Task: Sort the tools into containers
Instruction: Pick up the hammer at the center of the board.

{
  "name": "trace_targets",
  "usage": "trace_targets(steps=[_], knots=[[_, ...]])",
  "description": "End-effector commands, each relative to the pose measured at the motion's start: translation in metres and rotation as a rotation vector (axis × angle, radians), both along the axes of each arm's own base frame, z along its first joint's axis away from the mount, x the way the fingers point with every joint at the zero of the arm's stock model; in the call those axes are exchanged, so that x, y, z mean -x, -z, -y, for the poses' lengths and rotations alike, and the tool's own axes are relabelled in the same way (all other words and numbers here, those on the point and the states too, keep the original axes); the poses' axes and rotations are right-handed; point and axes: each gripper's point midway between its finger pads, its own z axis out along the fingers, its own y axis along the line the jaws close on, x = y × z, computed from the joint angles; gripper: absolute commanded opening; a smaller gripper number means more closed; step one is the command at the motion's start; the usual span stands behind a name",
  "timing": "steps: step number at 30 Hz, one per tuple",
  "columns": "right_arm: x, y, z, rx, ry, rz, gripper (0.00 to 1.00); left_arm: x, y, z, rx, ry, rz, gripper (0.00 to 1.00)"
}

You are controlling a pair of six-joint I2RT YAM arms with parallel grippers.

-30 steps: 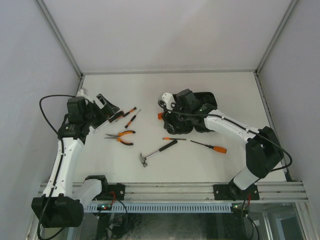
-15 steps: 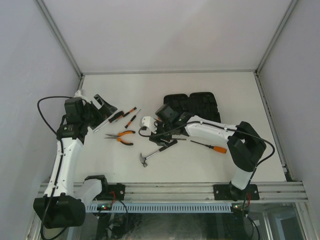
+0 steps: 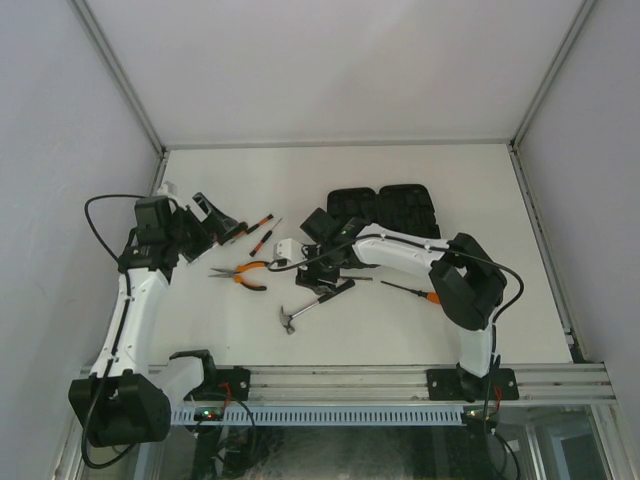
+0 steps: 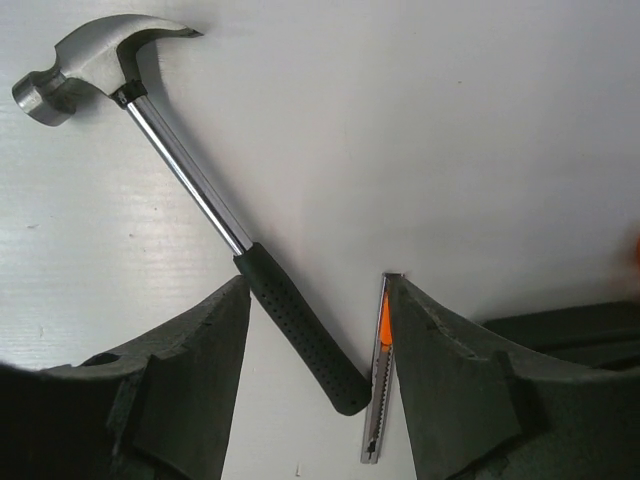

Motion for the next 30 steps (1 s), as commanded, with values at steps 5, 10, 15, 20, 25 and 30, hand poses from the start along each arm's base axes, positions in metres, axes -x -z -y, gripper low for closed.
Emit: trace_targets(steps=[5, 10, 15, 20, 25, 30], knots=[[0.005, 0.006, -0.007, 0.04, -0.076, -0.06, 0.55, -0.003, -0.002, -0.003, -0.003, 0.009, 0.036, 0.99], [0.01, 0.011, -0.004, 0.056, -0.081, -0.089, 0.54, -0.003, 0.003, -0.003, -0.001, 0.012, 0.025, 0.99], [0.014, 0.016, -0.002, 0.069, -0.081, -0.111, 0.54, -0.003, 0.004, -0.002, 0.004, 0.014, 0.02, 0.99], [0.01, 0.024, -0.001, 0.096, -0.065, -0.101, 0.52, -0.003, 0.007, -0.003, 0.008, 0.015, 0.012, 0.98], [0.008, 0.032, 0.001, 0.12, -0.056, -0.101, 0.49, -0.003, 0.011, -0.004, 0.012, 0.011, 0.001, 0.98], [0.011, 0.038, 0.005, 0.14, -0.049, -0.11, 0.46, -0.005, 0.013, -0.003, 0.024, 0.006, -0.004, 0.98]])
